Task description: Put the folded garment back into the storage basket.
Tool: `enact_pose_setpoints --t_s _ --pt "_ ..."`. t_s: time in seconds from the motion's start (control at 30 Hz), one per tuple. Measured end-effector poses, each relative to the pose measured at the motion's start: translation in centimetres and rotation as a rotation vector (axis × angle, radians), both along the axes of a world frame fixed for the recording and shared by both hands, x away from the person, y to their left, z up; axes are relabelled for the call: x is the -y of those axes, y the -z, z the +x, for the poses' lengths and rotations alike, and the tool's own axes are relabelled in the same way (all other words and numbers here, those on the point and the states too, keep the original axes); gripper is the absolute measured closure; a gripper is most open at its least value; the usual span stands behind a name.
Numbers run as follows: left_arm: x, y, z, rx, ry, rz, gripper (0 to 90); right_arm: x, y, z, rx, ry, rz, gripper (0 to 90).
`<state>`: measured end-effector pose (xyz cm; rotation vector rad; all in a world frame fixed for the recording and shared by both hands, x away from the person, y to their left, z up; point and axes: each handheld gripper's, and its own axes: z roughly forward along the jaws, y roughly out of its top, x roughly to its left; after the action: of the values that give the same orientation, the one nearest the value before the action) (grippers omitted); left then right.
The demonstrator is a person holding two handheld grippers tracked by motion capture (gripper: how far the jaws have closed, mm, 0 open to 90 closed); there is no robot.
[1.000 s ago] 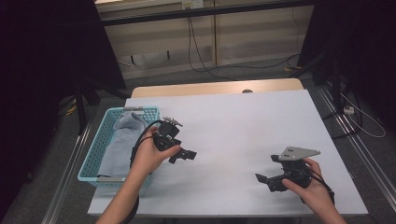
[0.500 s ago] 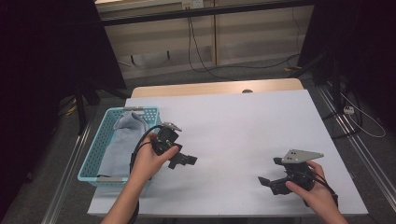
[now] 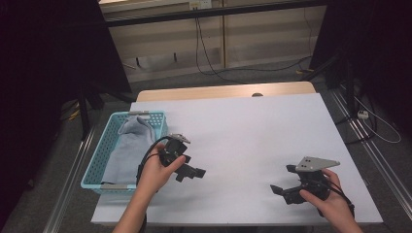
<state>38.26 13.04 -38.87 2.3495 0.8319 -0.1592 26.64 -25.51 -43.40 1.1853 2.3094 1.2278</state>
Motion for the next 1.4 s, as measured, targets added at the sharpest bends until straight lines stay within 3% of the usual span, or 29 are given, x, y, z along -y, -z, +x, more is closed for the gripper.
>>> enact_pose_setpoints --t_s 0.17,0.47,1.4 --pt "-0.2 0.3 -0.4 0.001 -0.004 -0.035 12.4 0.2 0.1 0.0 -0.001 0.005 0.002 7.4" --pt "-1.0 1.0 -0.8 0.017 -0.024 -0.055 13.4 0.3 0.0 -0.1 0.0 0.009 0.002 7.4" --pt "-3.0 2.5 -1.7 0.013 -0.018 -0.058 12.8 1.1 0.0 -0.3 0.004 0.028 0.004 7.4"
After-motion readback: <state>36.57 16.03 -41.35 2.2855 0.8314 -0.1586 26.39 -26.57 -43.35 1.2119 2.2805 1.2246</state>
